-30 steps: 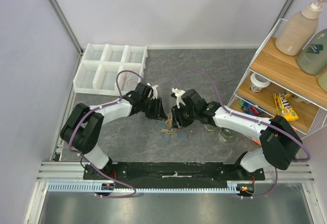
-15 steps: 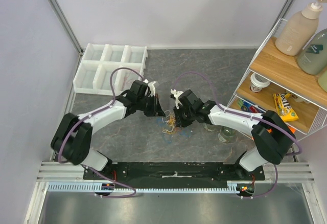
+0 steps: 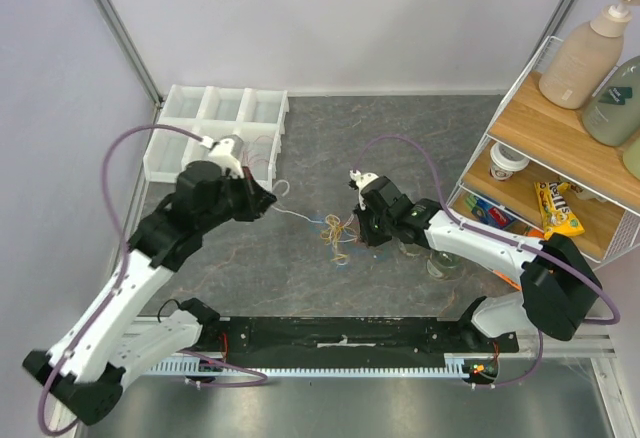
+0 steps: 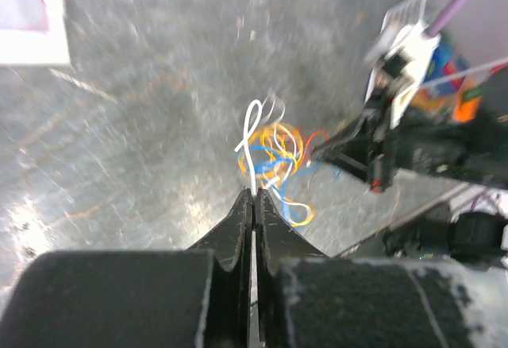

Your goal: Untangle the cables

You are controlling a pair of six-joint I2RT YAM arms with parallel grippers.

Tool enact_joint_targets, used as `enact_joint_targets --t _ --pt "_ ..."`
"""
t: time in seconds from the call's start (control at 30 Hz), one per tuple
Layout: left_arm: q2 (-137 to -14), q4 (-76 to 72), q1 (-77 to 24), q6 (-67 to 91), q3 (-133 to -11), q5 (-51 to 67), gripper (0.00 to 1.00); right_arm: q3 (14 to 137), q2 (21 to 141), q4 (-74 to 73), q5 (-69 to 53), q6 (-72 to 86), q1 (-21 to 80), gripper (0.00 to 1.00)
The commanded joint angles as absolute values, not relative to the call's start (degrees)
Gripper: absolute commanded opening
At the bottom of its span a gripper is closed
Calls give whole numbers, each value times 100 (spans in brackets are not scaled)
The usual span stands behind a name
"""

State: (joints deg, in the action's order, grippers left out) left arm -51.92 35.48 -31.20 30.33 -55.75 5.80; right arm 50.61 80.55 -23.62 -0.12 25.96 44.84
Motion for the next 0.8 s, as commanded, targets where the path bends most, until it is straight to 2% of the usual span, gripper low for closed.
enact_joint_targets --t 0.0,0.1,0.4,0.77 --pt "-4378 3964 -3085 2848 -6380 -797 2 4878 7787 -2505 377 2549 4456 0" --pt "-4088 3955 -3085 2743 -6854 -1221 2 4852 7761 -2523 466 2610 4447 0" --pt "-4280 4131 -3085 1715 -8831 -1924 2 4860 7805 -2593 597 2461 4430 0" --pt "-4966 4078 -3085 2188 -10194 -1398 2 5168 7989 -2716 475 2207 4430 0"
